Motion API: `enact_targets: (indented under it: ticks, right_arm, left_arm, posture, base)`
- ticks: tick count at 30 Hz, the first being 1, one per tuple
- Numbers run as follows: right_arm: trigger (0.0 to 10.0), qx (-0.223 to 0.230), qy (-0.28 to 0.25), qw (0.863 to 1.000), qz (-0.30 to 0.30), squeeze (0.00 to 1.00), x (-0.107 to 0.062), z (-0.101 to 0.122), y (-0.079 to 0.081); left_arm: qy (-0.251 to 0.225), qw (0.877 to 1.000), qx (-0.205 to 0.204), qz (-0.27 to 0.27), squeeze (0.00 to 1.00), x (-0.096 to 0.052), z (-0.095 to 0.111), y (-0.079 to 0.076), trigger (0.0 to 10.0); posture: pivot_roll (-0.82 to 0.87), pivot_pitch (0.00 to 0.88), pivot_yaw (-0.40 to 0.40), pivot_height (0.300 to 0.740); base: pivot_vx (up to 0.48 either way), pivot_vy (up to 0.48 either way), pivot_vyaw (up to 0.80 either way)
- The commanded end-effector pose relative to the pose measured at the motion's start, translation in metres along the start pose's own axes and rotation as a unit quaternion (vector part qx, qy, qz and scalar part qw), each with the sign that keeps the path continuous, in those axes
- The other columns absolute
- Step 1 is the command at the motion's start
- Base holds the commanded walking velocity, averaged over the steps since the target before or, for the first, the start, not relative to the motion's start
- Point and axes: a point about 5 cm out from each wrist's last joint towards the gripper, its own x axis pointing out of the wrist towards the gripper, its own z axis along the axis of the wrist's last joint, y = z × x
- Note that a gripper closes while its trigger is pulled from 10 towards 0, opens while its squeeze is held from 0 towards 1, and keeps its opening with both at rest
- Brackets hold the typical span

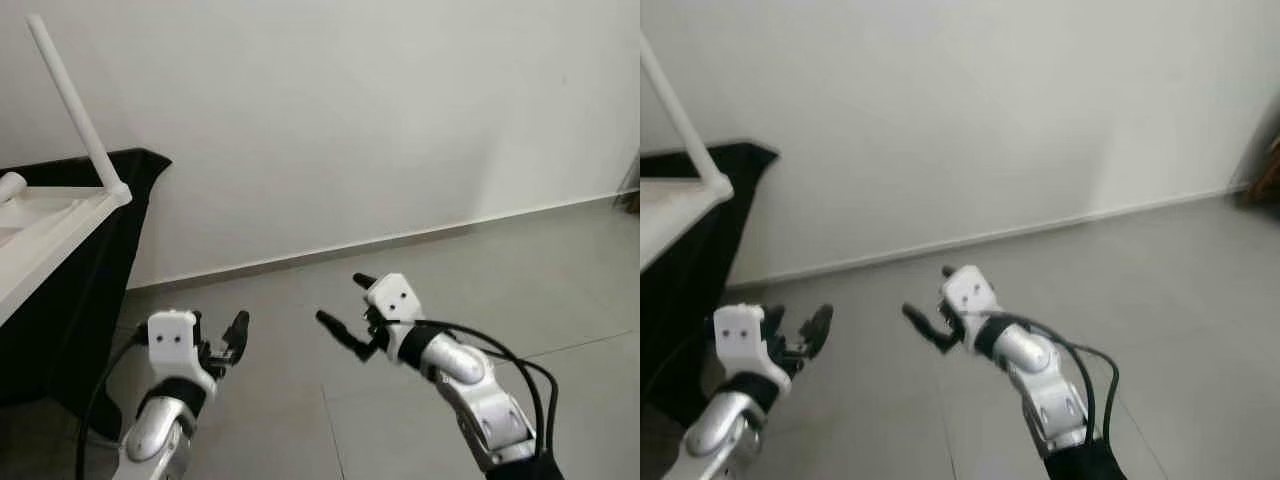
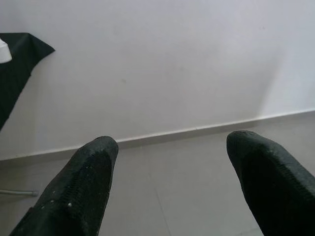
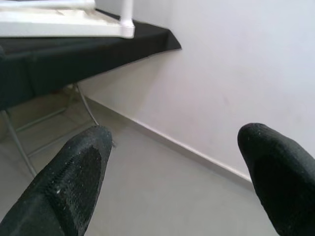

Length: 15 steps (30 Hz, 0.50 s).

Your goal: Building children table

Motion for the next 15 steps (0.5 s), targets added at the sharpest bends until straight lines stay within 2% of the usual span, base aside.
enact_targets:
  ticks: [1,15]
  right_arm:
    - [10.0,0.009,-0.007,1.0,0.013,0.0,0.0035,0.002,0.0063]
    - [10.0,0.013,-0.008,1.0,0.017,0.0,0.0037,0.0025,0.0061]
  left_arm:
    - [0.008,1.0,0.007,0.01,0.0,-0.0012,-0.002,0.0059,10.0]
    - [0.008,1.0,0.006,0.01,0.0,-0.0014,-0.002,0.0059,10.0]
  posture:
    - [-0.04,0.0,0.018,0.74]
    - [-0.04,0.0,0.015,0.74]
  base:
    - [0.345,0.0,0.0]
    - [0.351,0.0,0.0]
